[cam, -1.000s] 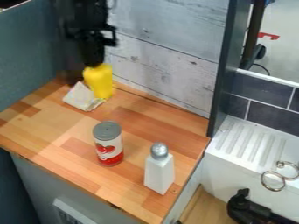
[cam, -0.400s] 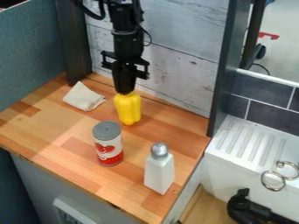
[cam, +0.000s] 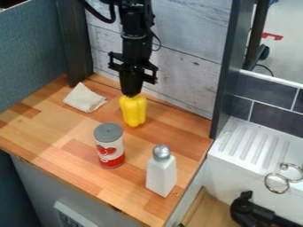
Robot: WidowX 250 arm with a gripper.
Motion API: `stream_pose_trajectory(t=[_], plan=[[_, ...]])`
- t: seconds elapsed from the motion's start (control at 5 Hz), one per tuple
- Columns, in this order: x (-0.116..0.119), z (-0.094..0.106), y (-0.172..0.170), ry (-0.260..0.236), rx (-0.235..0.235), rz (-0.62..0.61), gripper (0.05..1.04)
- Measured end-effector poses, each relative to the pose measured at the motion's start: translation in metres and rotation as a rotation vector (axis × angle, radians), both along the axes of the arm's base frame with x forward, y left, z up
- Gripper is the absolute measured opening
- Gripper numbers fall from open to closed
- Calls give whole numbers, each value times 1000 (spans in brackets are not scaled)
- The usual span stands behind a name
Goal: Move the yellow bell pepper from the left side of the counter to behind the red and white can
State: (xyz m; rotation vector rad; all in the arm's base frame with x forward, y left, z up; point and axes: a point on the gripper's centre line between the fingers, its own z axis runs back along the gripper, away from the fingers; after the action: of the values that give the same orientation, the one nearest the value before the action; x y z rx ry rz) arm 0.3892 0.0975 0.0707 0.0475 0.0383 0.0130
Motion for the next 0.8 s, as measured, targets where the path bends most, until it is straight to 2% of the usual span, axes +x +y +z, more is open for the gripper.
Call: stream_pose_trajectory(t=[0.2, 0.6, 0.8], plan=[[-4, -3, -1, 22, 2, 8, 358], [-7, -1, -10, 38, -58, -22, 943], [-18, 29, -11, -24, -100, -45, 1006]])
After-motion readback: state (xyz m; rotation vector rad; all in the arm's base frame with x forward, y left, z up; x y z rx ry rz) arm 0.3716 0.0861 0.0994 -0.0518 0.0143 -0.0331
